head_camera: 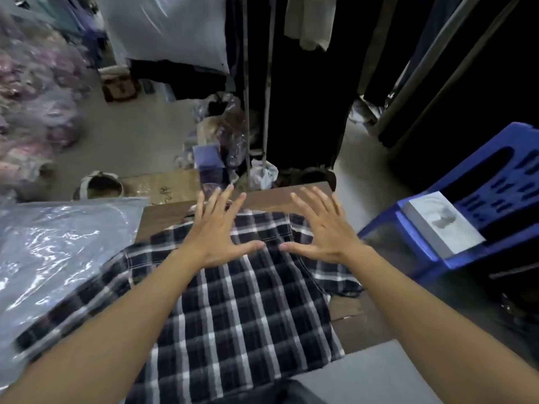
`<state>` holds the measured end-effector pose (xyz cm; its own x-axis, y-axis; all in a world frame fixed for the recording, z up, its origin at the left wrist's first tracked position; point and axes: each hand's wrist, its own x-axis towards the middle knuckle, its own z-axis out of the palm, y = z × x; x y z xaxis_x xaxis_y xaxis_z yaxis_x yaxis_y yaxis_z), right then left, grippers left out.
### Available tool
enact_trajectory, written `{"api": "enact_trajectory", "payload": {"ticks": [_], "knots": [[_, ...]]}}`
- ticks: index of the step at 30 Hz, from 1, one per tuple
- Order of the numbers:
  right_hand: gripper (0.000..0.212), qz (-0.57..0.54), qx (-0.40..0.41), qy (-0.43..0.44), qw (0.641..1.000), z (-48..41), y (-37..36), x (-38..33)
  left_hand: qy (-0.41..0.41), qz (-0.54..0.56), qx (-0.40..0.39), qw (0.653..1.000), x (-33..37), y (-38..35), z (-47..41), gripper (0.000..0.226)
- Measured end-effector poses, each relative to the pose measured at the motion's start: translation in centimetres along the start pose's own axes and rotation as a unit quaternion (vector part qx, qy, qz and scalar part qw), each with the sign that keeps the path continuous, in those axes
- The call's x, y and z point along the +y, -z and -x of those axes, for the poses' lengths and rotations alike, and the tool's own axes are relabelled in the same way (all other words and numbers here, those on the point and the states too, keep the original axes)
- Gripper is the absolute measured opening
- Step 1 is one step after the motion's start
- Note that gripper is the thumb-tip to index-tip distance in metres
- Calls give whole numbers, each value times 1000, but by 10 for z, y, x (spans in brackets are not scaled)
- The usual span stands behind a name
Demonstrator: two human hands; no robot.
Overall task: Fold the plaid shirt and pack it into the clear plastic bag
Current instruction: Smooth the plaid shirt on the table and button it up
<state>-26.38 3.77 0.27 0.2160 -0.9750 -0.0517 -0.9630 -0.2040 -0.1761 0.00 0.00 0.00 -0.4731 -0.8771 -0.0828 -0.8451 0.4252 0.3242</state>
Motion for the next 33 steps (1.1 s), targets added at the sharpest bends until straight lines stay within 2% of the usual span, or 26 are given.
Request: {"api": "enact_trajectory", "payload": {"ticks": [6,10,12,15,20,23,26,28,31,33], "knots": [[120,22,-92,-72,993,44,-47,43,-38,-27,-85,995,42,-60,-9,128],[121,-19,-122,-135,983,63,-59,68,-55,-33,-130,989,66,-87,-19,139],[108,-51,-111,-168,978,66,-60,78,-51,-38,-142,988,75,-95,-24,146],[77,-94,-84,-229,965,64,-59,94,-34,-53,-163,985,81,-101,-31,157],[63,-173,-64,-281,942,56,-49,103,-12,-38,-195,980,84,-104,-34,165],[45,-197,-21,-301,933,51,-40,103,-6,-34,-207,978,85,-104,-35,167],[18,-248,7,-303,920,43,-18,94,-2,-33,-208,978,84,-105,-37,168],[5,-294,-9,-277,915,37,7,76,0,-35,-208,978,84,-105,-37,169],[6,-361,-37,-194,911,29,44,37,8,-34,-203,979,84,-104,-35,170],[4,-395,-85,-147,903,25,57,8,5,-56,-205,977,86,-103,-38,167]]}}
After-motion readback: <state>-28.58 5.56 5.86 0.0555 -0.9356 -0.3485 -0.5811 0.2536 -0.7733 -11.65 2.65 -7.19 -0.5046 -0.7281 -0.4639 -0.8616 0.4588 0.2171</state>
